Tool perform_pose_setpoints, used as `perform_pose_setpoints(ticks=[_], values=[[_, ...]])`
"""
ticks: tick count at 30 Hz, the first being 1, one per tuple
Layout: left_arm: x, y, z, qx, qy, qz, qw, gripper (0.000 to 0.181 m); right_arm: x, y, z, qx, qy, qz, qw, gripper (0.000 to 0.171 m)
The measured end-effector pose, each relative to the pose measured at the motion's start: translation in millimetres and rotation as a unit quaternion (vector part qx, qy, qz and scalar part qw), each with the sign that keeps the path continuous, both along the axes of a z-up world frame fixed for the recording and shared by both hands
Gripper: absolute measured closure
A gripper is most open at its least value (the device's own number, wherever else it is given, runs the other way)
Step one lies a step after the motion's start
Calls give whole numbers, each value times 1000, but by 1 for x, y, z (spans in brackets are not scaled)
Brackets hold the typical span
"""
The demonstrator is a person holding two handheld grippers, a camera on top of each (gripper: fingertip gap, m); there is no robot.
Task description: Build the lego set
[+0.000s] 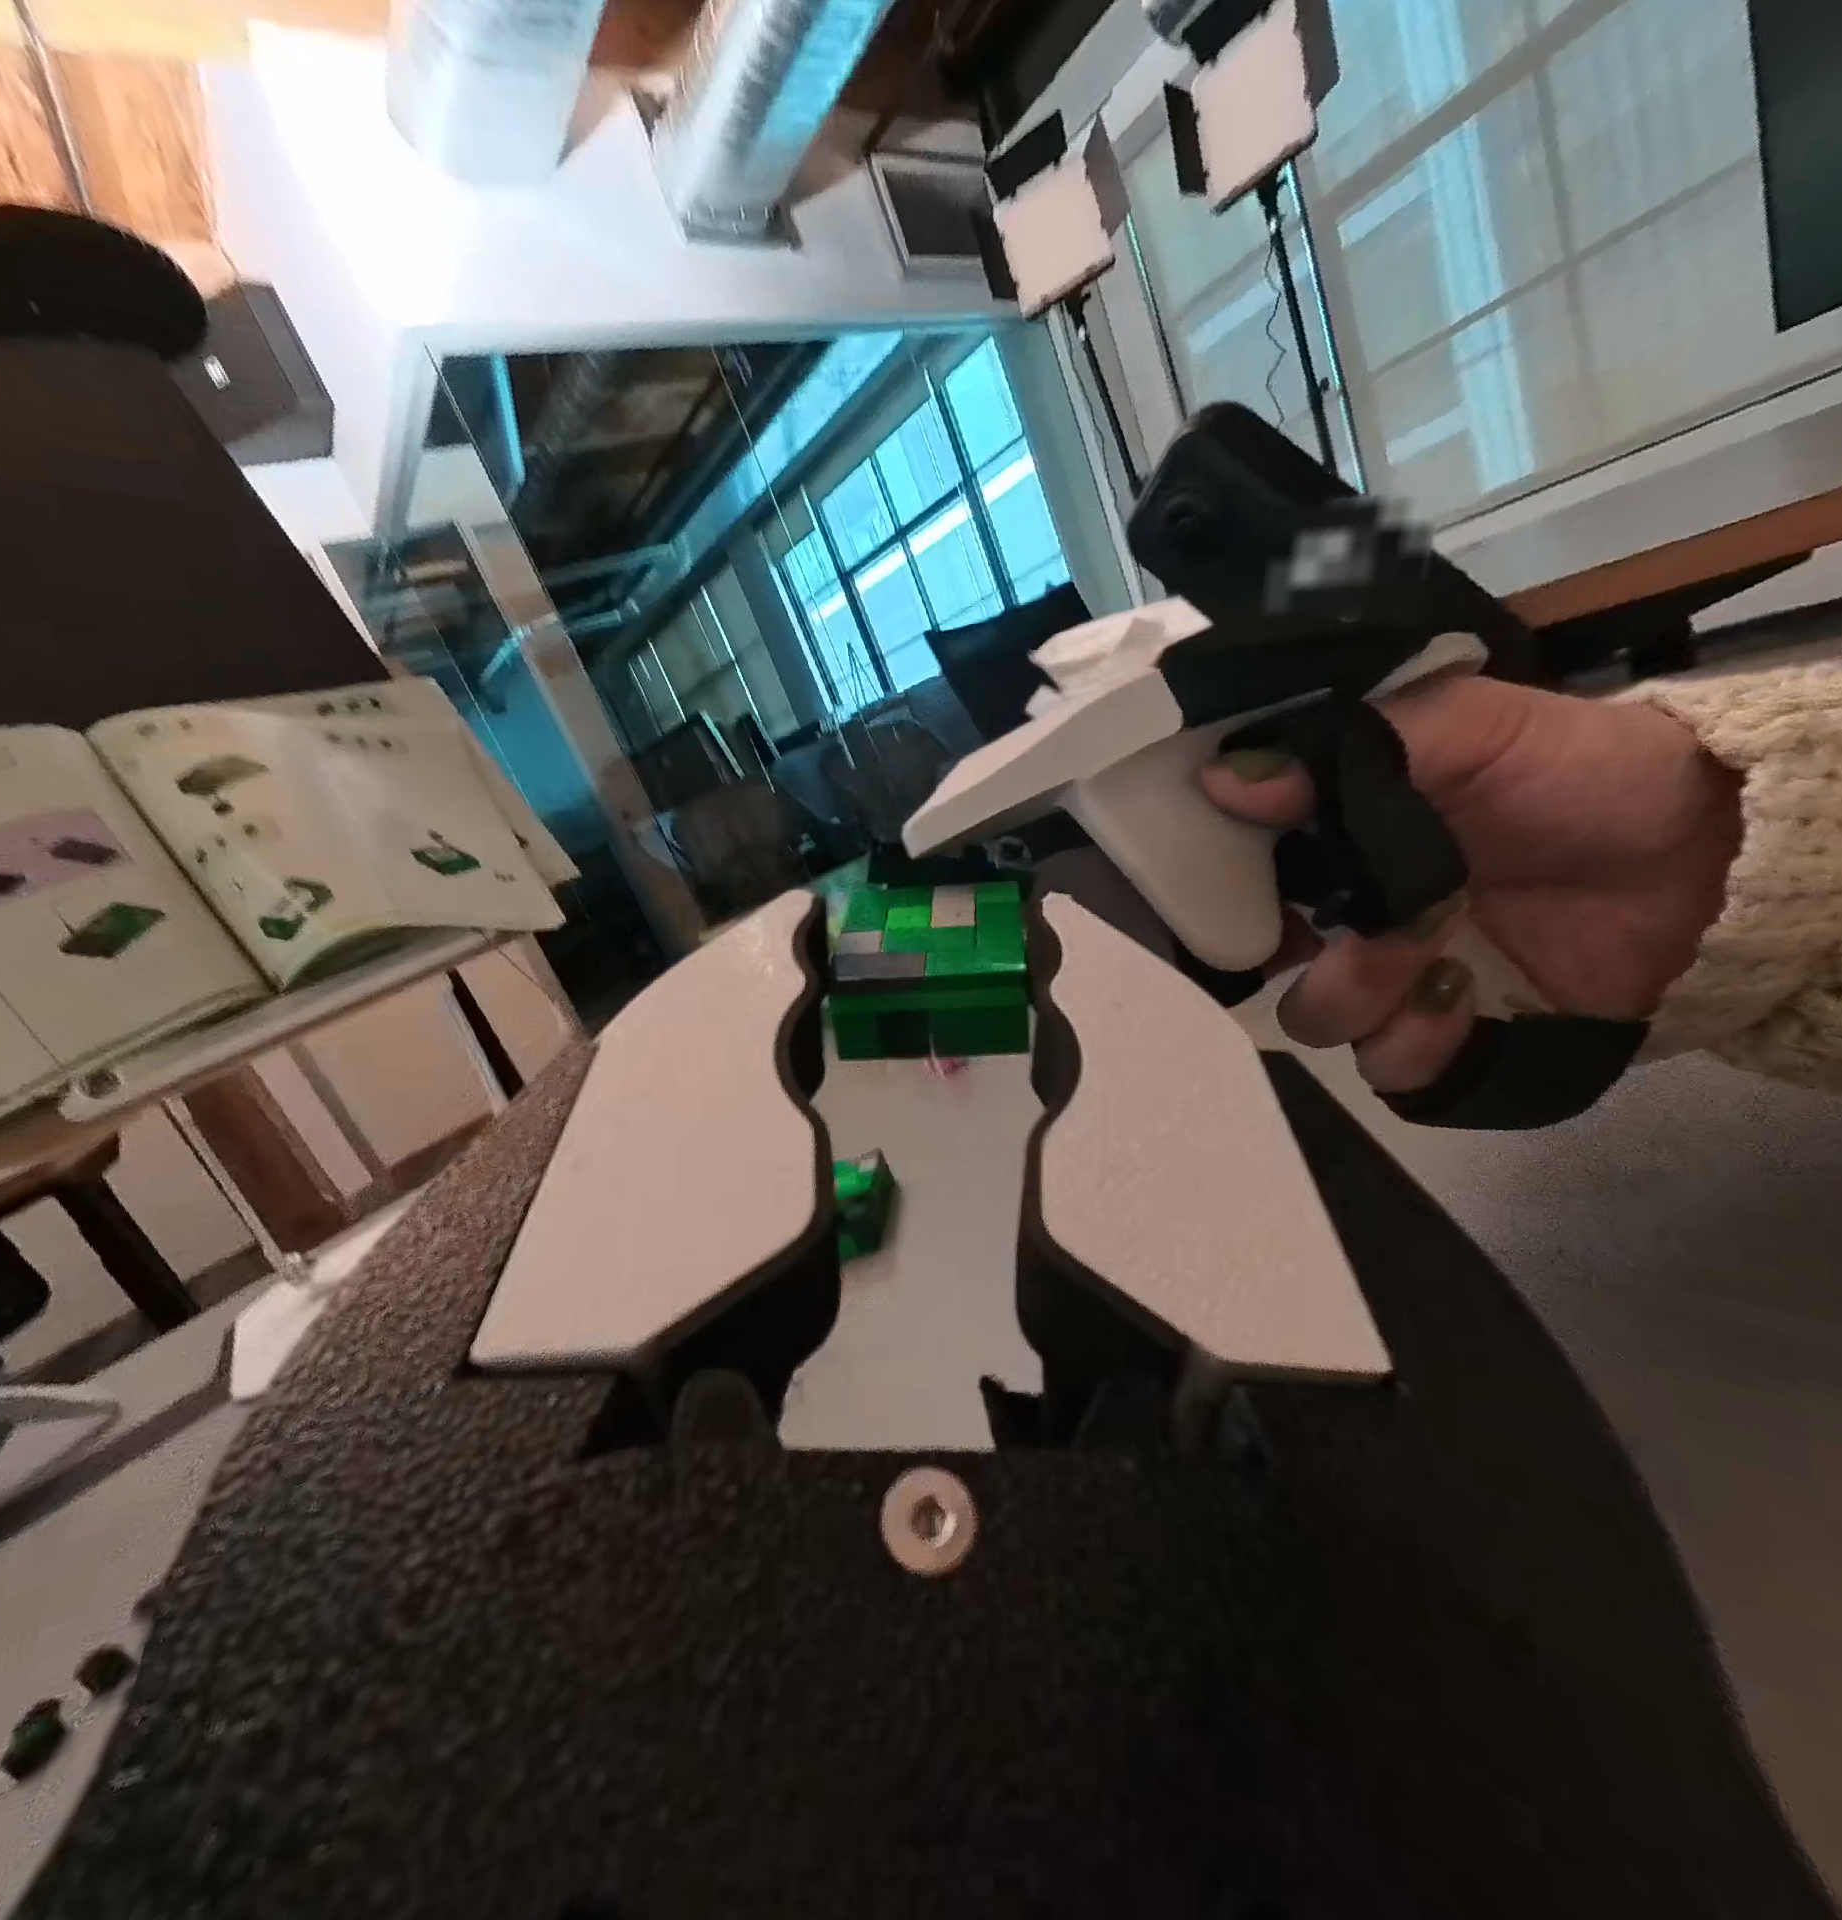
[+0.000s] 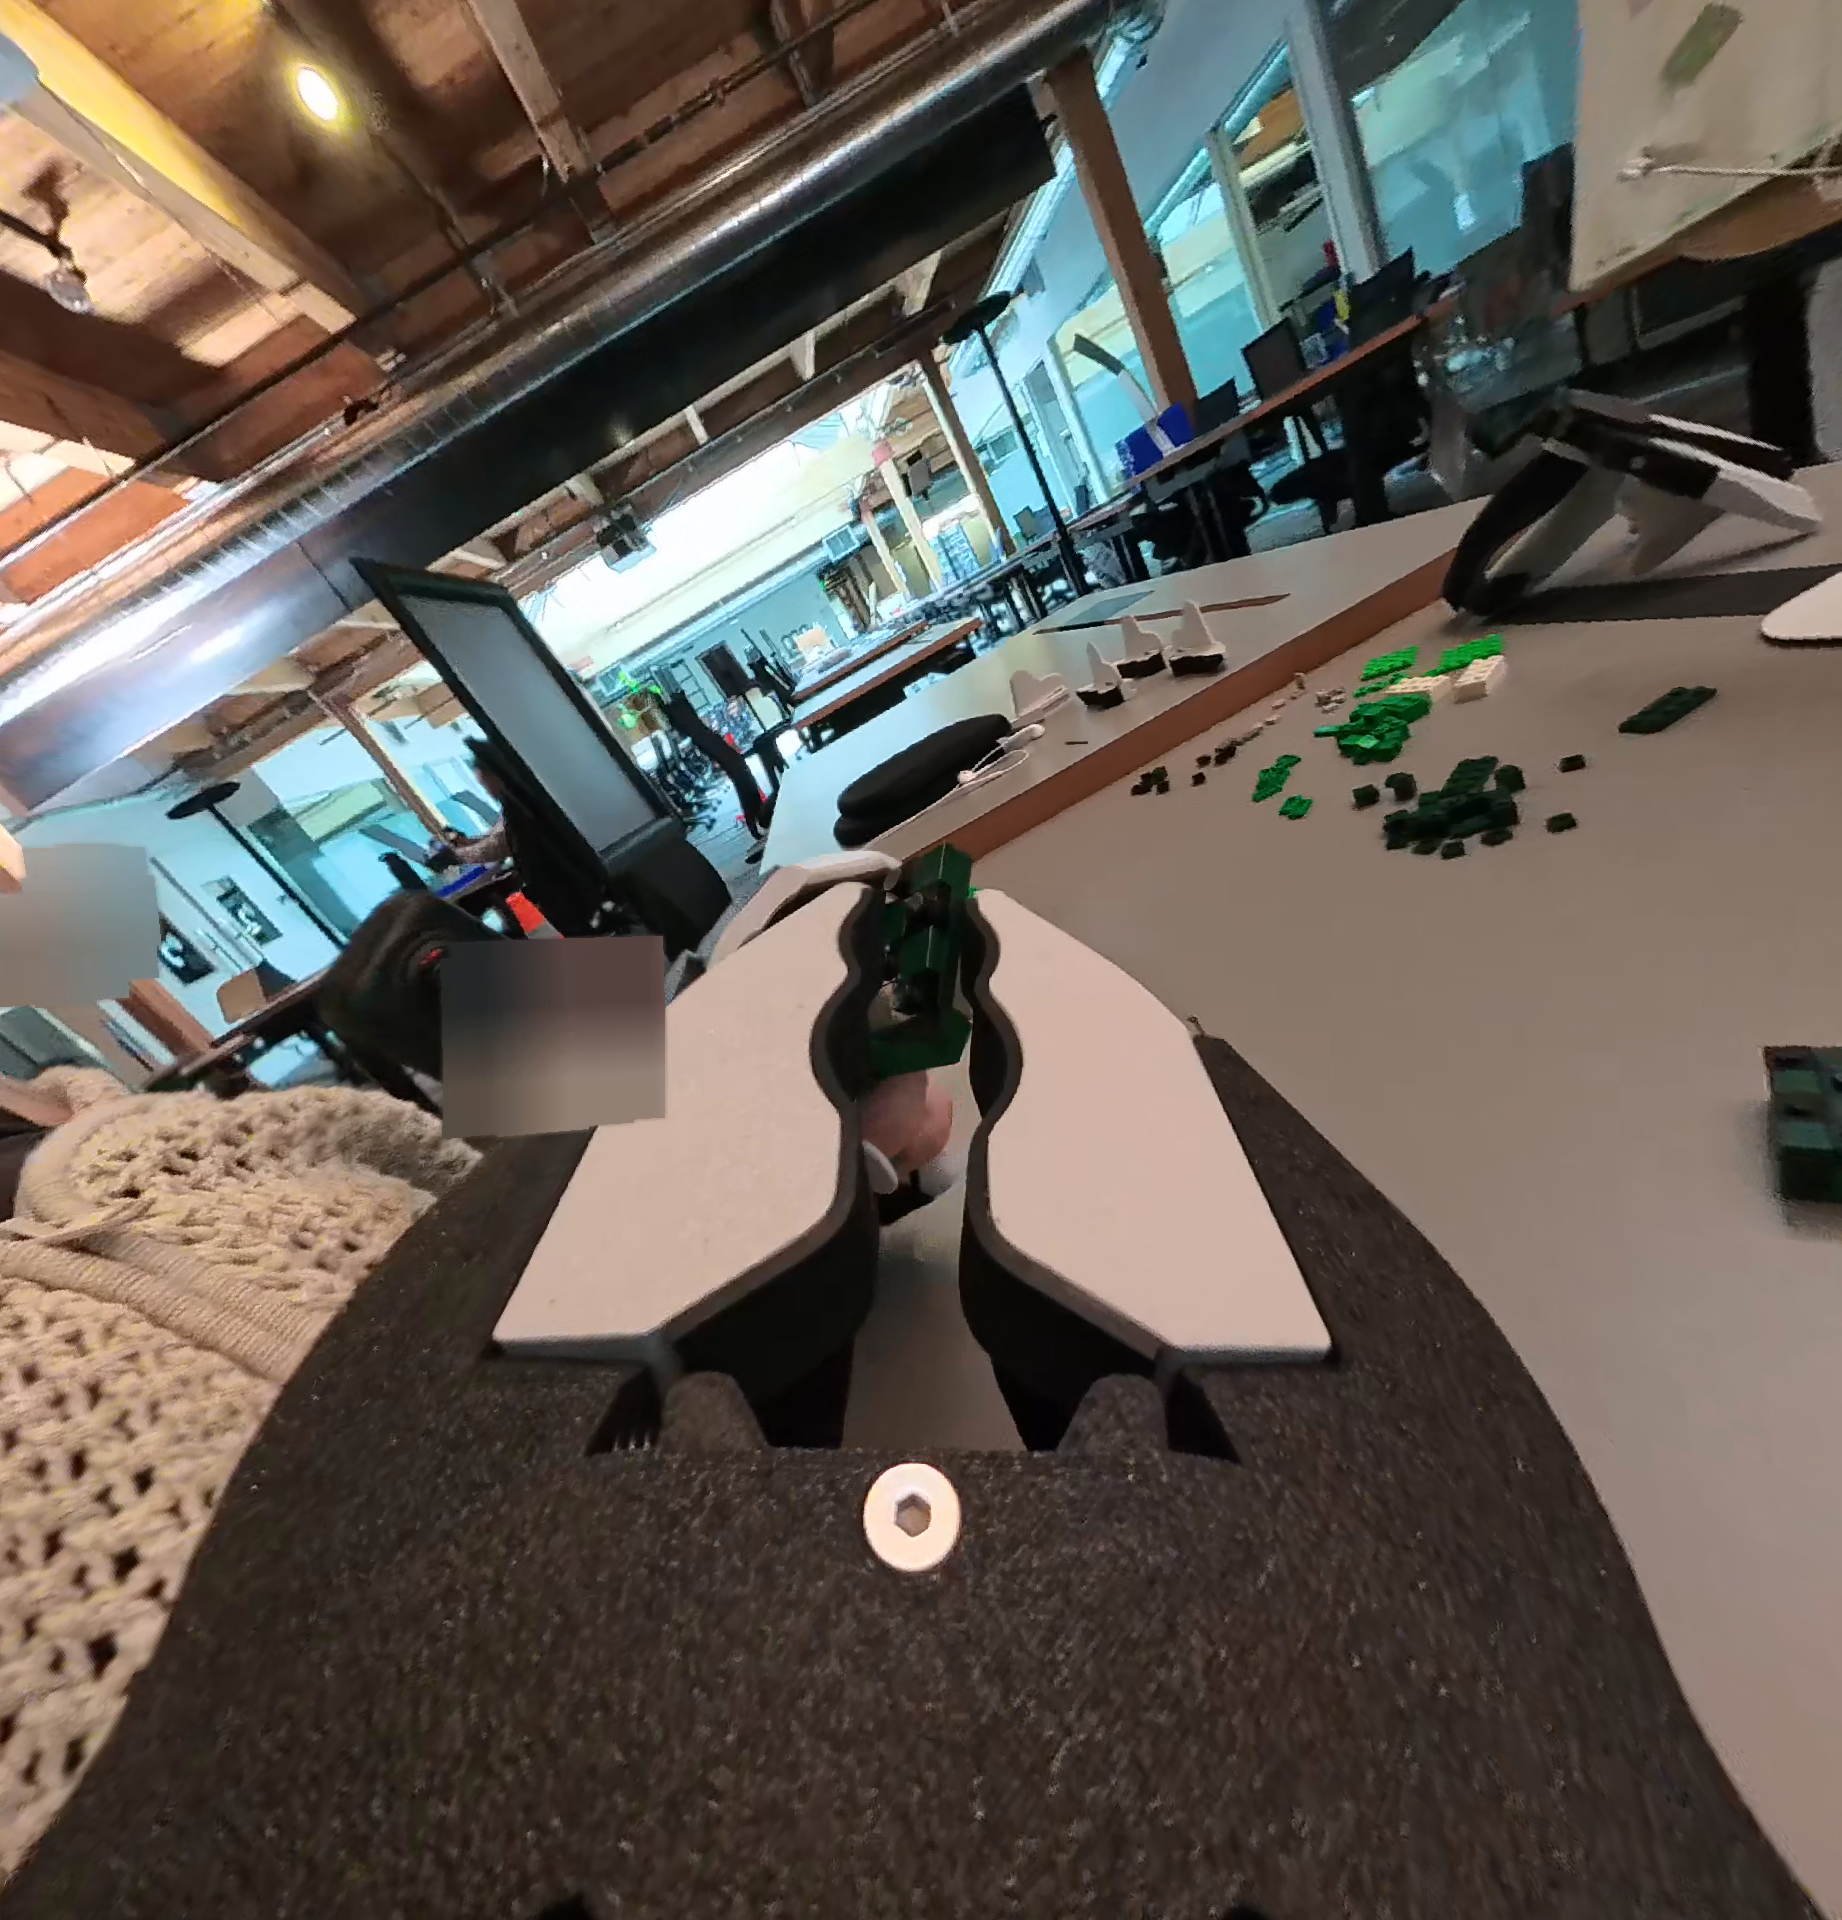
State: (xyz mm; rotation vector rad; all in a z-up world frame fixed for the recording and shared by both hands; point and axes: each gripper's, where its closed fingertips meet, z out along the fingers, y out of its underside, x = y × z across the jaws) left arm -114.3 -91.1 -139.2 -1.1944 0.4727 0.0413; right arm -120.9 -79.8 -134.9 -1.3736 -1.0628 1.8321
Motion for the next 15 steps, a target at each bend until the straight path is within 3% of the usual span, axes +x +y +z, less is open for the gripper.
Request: perform_pose_setpoints(ticks=[6, 10, 15], values=[[-6, 8, -18, -68, 11, 14, 998, 145, 2, 19, -14, -34, 8, -29, 999, 163], [-17, 11, -52, -174, 45, 29, 983, 145, 5, 28, -22, -15, -8, -46, 999, 162], [-26, 8, -90, -297, 20, 20, 955, 145, 2, 27, -35, 7, -28, -45, 999, 162]])
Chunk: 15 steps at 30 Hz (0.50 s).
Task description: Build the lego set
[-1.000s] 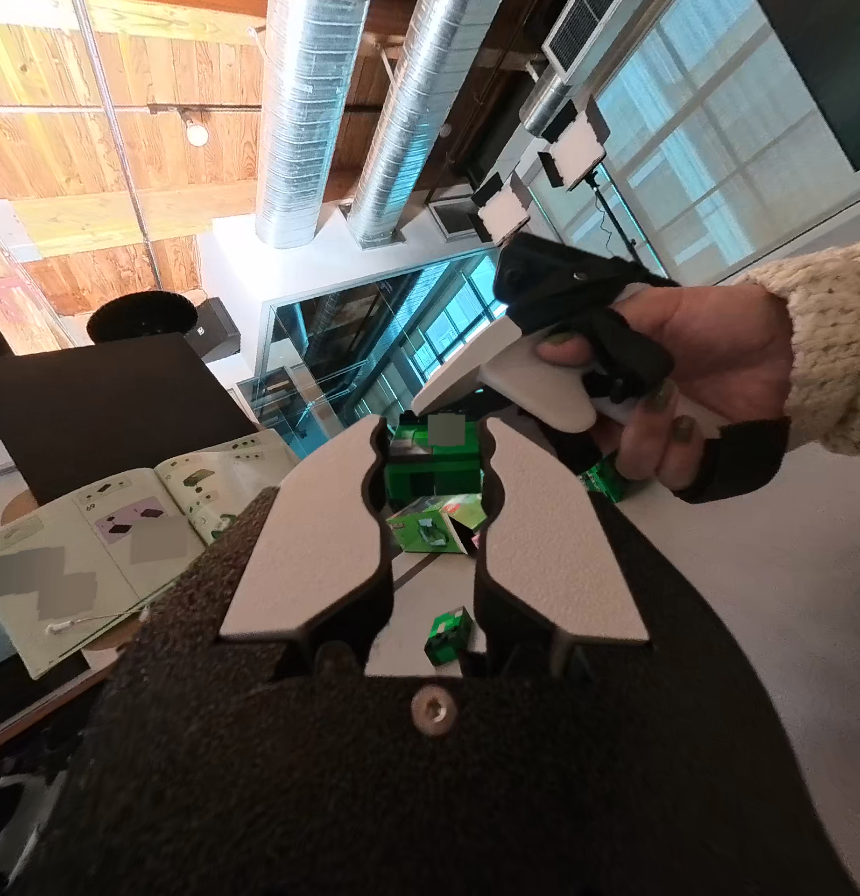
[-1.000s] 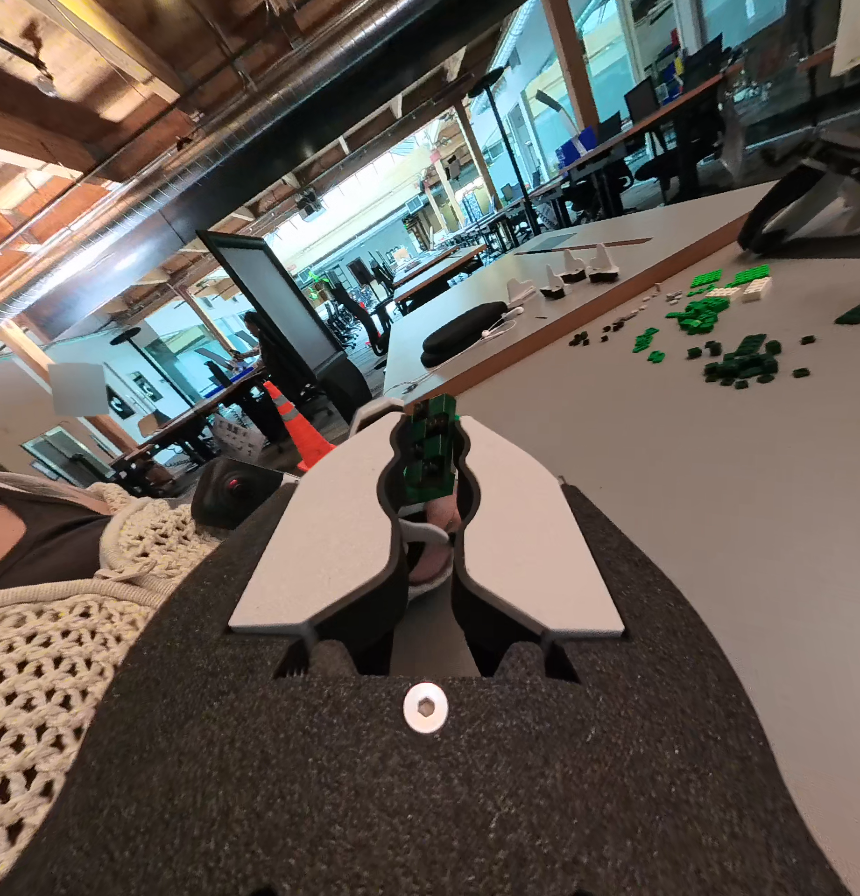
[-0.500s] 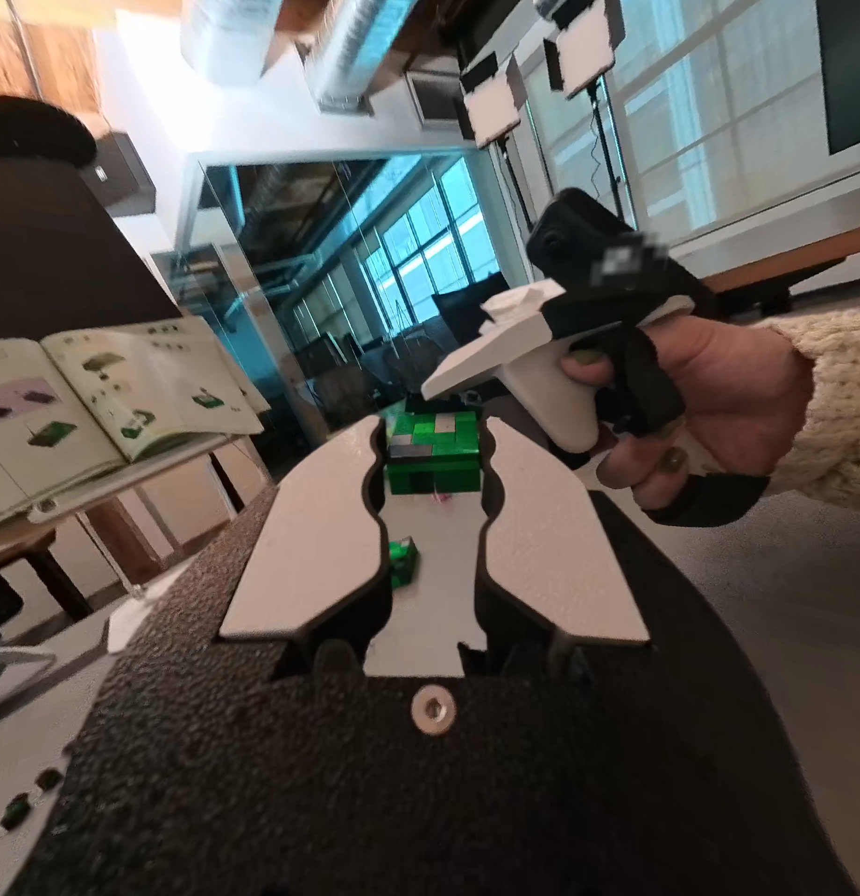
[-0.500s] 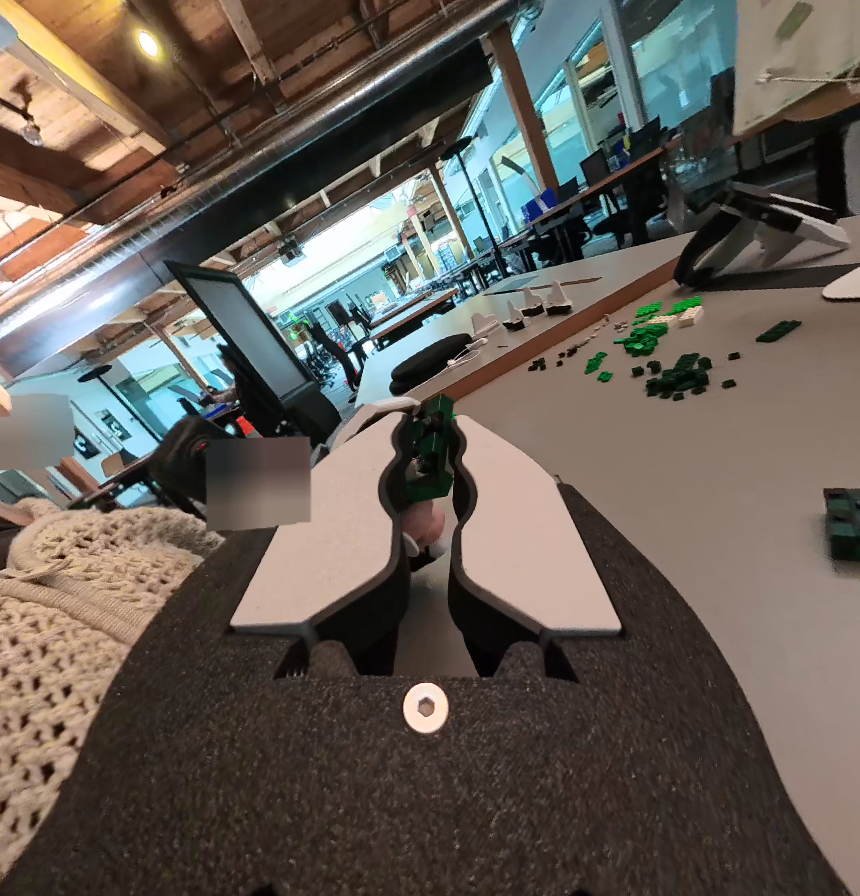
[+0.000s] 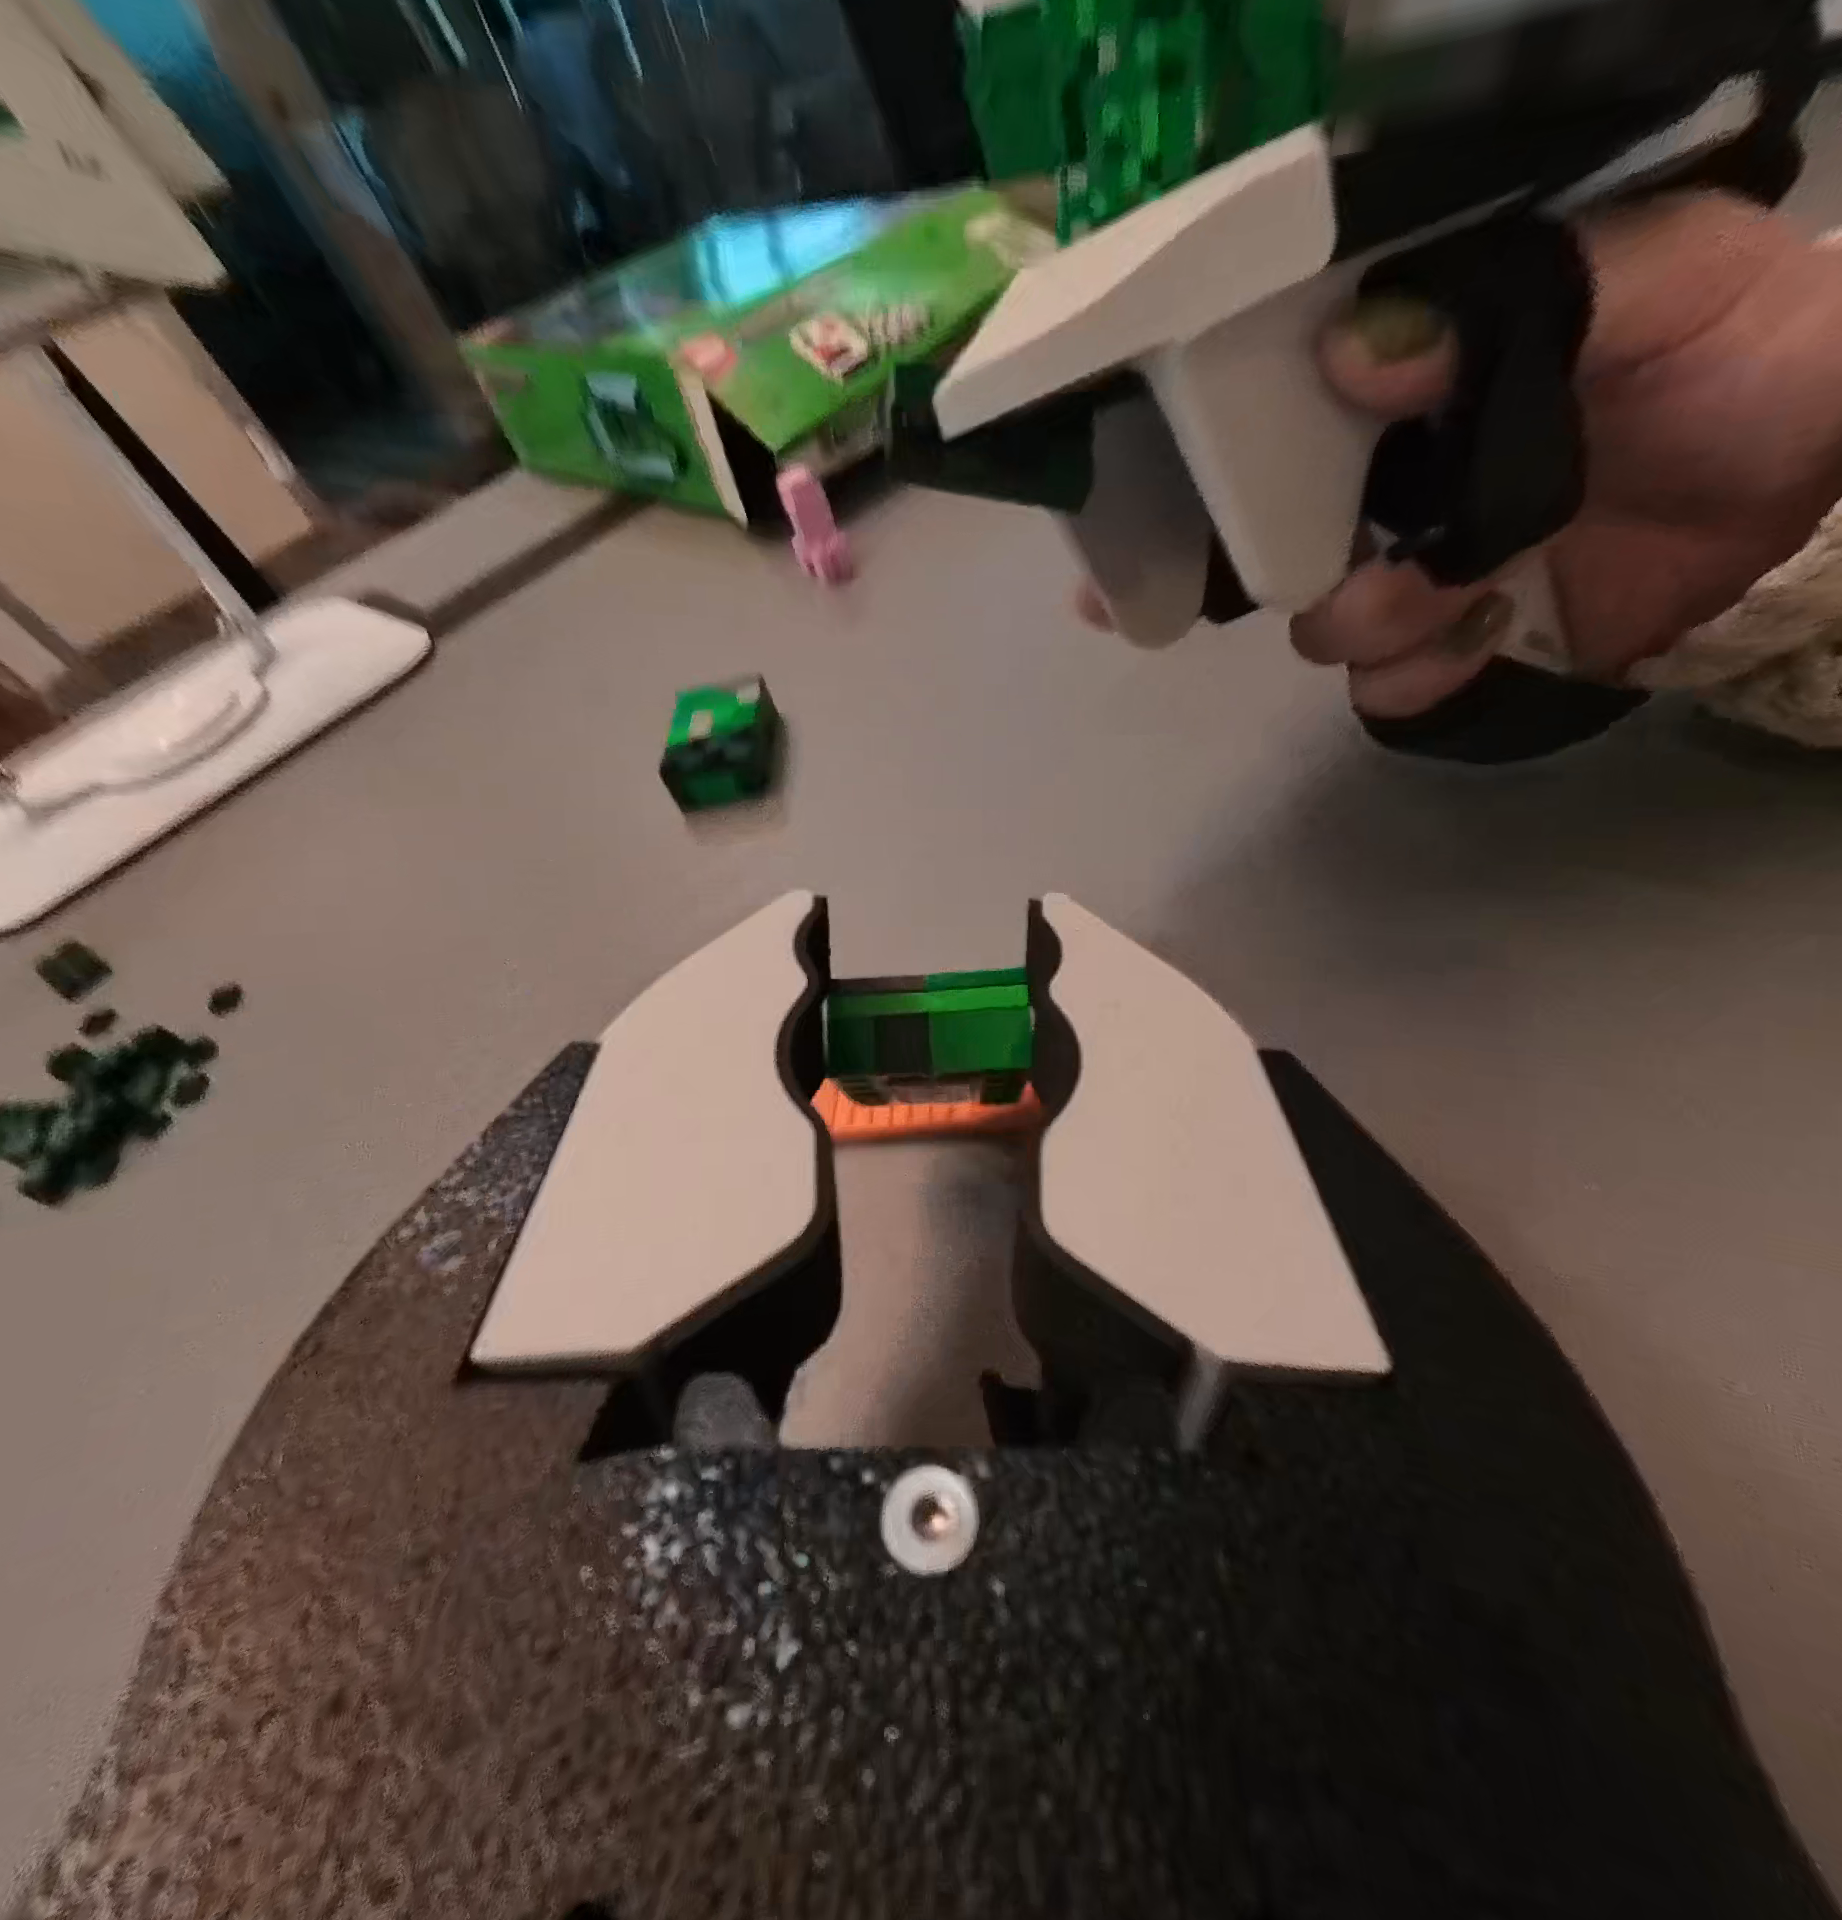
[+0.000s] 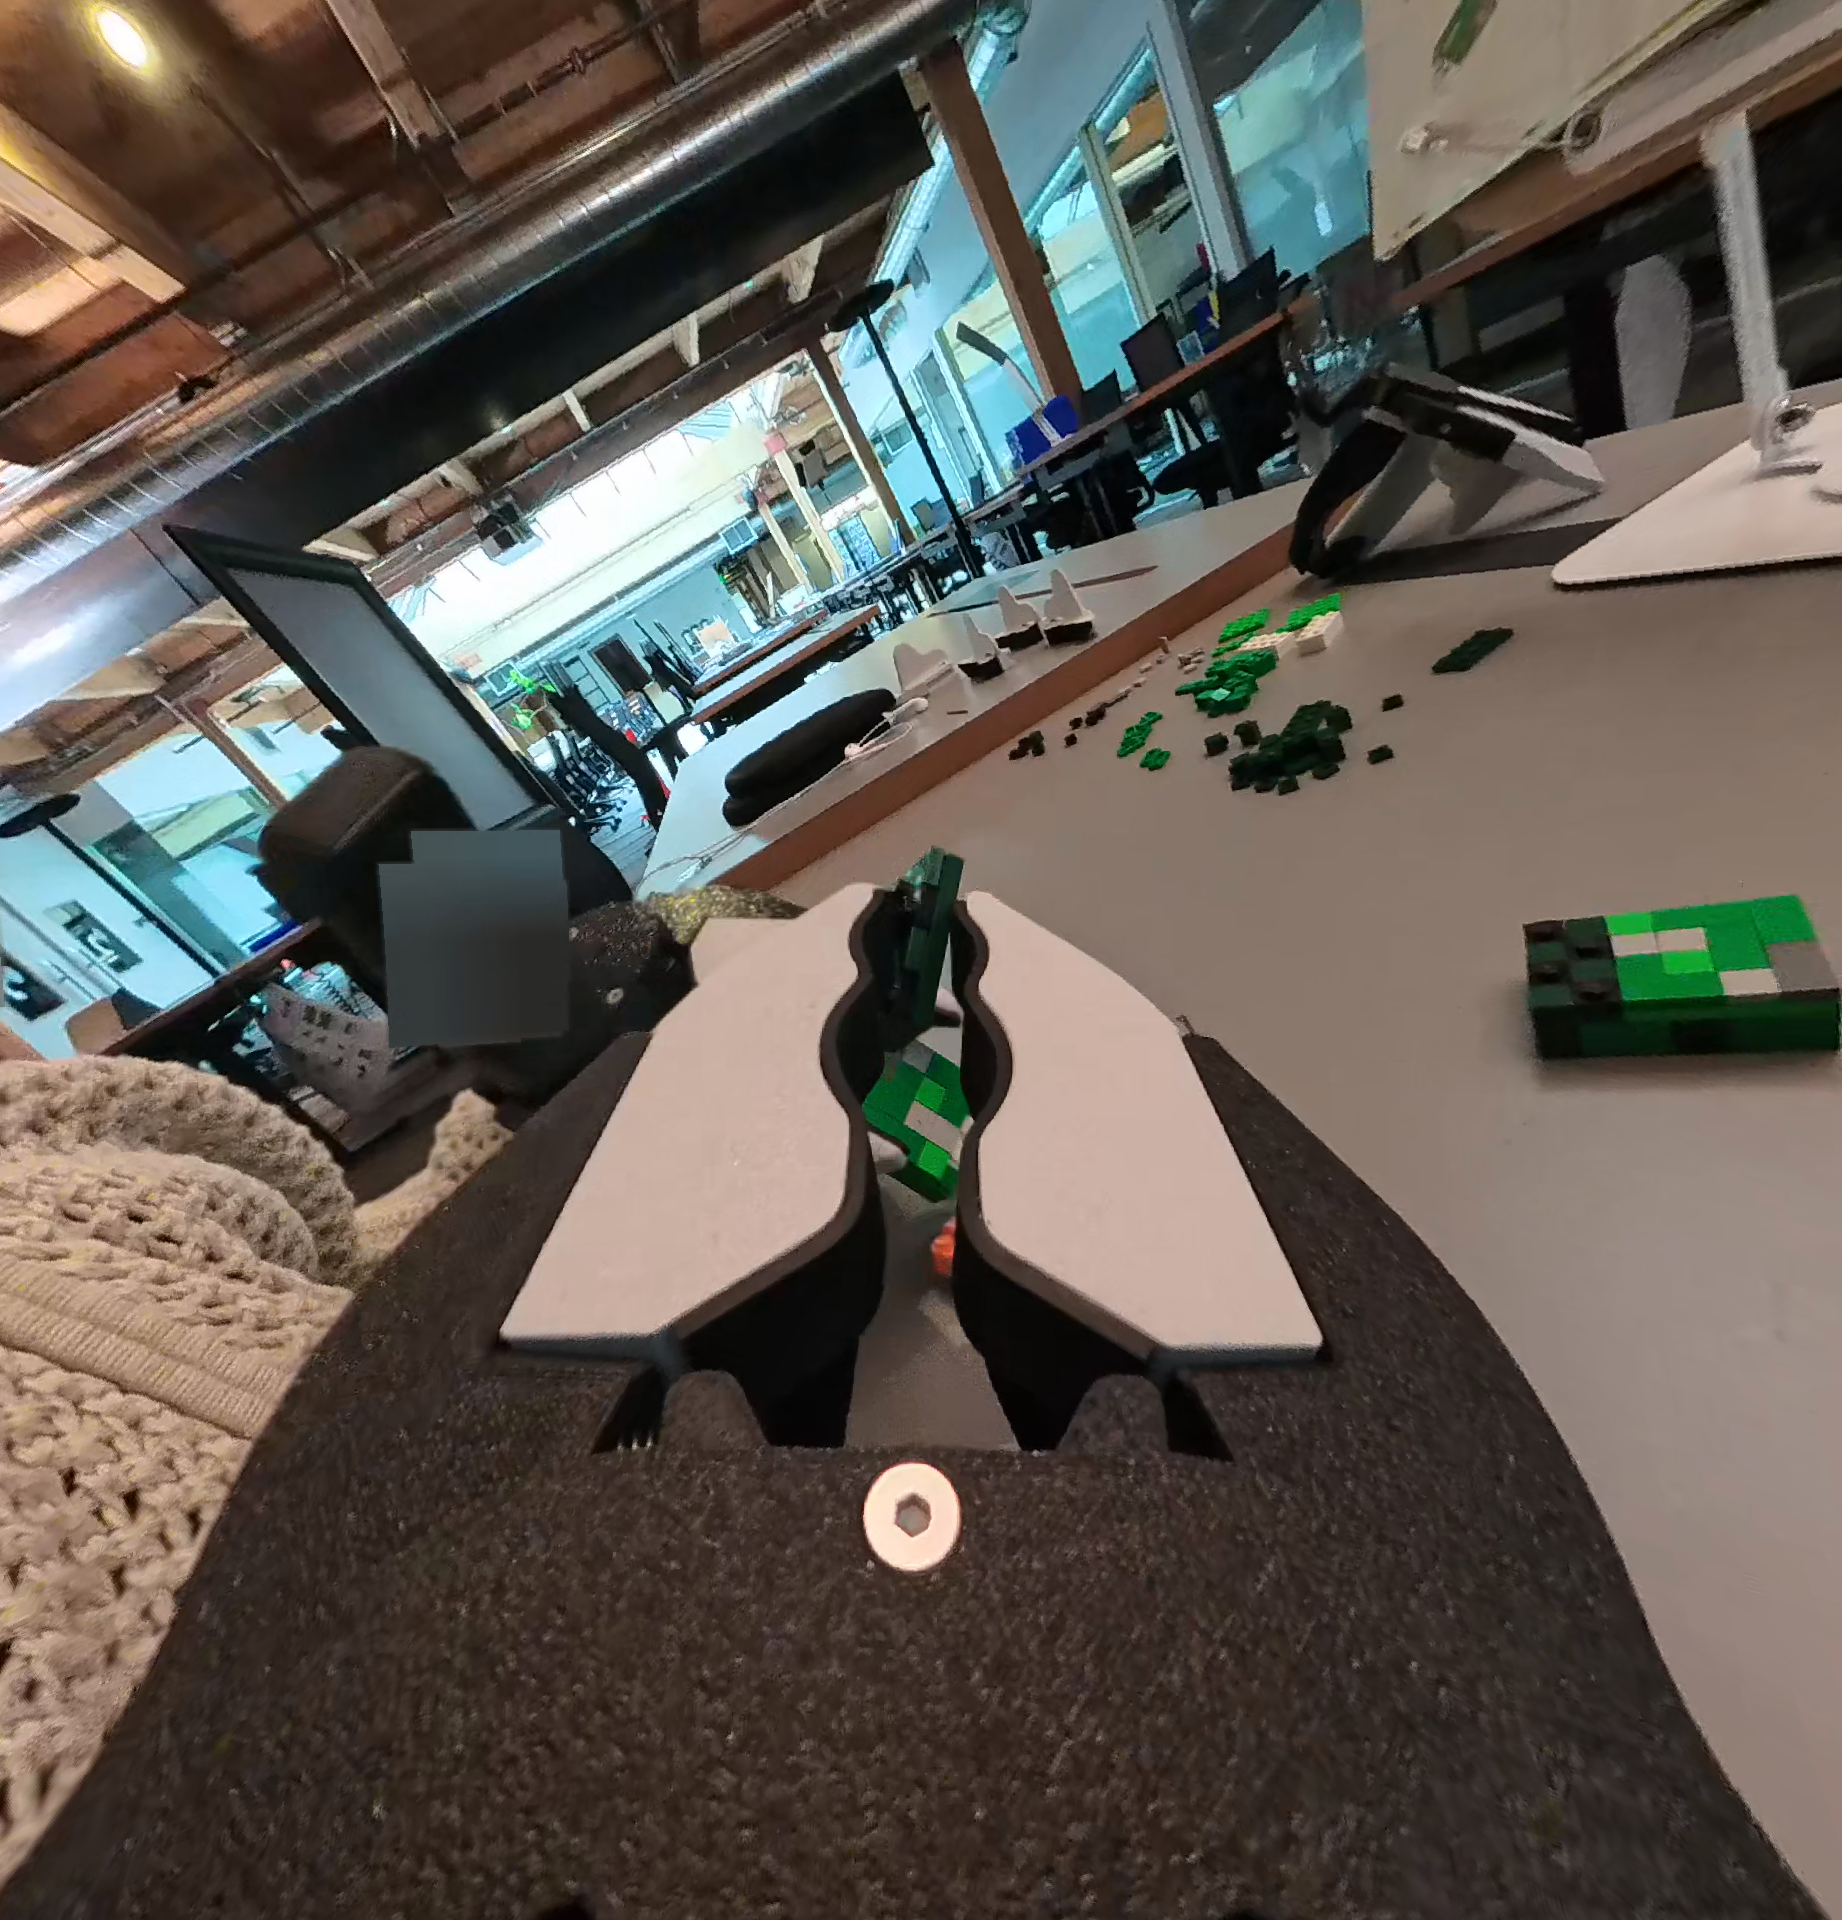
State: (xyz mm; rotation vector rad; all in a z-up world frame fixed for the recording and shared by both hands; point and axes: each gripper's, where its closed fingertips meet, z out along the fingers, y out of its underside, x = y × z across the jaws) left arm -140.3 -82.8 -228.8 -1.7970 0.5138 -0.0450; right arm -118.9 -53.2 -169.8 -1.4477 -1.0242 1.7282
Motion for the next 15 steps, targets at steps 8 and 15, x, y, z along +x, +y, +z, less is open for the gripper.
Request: perform_pose_setpoints(ticks=[8, 15], values=[[-12, -14, -26, -108, -14, 23, 994, 143, -2, -10, -10, 1, -4, 26, 1000, 162], [-26, -41, -45, -180, 50, 45, 981, 109, 0, -14, -14, -14, -8, 41, 999, 162]])
